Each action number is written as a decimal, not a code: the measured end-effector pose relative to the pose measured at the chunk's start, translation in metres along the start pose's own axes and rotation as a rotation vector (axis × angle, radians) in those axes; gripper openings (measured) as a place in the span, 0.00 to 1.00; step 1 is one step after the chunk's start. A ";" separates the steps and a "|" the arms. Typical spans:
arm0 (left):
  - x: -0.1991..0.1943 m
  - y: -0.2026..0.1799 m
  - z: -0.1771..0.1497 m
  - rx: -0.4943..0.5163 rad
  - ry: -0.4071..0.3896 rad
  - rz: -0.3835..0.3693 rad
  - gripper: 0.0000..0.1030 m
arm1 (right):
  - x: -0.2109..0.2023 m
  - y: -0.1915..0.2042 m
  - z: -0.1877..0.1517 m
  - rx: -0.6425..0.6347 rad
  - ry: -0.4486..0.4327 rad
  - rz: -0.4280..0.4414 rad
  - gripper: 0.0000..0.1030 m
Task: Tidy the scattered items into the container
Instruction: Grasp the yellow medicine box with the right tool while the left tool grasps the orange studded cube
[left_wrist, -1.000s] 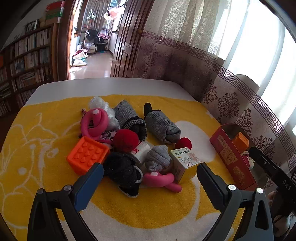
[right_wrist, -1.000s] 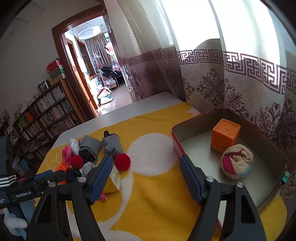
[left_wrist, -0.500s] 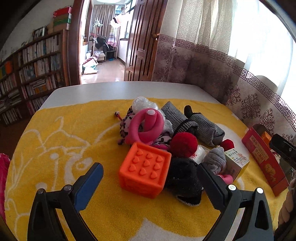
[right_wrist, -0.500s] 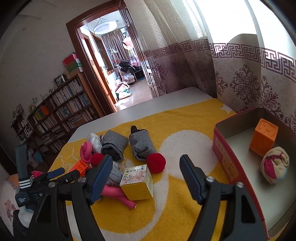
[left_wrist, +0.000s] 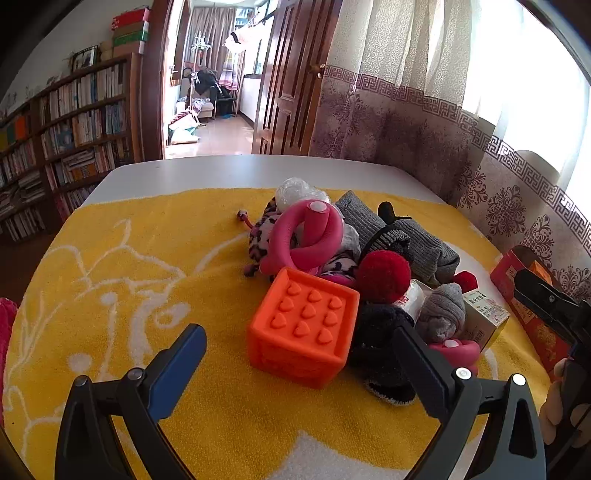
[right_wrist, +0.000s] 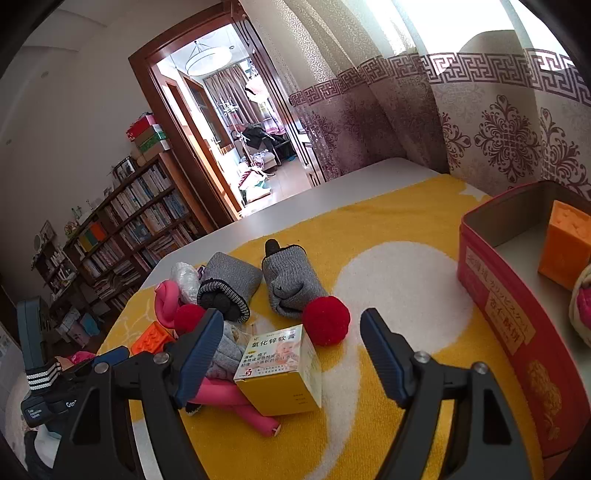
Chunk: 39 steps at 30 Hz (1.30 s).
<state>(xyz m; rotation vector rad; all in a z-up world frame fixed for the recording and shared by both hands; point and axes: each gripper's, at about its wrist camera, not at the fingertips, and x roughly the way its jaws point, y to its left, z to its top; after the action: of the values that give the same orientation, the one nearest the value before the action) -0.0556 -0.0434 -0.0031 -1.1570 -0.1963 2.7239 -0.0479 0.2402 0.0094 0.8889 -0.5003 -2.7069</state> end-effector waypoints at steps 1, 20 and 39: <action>-0.001 0.000 0.000 -0.001 -0.002 0.002 0.99 | 0.000 0.000 0.000 -0.004 0.002 0.006 0.77; 0.017 0.012 -0.001 -0.017 0.019 -0.059 0.83 | 0.029 0.018 -0.020 -0.157 0.167 -0.122 0.76; 0.022 0.013 -0.003 -0.035 0.052 -0.053 0.58 | 0.040 0.024 -0.026 -0.195 0.233 -0.160 0.47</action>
<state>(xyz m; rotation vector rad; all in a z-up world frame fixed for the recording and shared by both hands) -0.0697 -0.0515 -0.0227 -1.2125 -0.2643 2.6510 -0.0605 0.1985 -0.0212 1.2130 -0.1193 -2.6816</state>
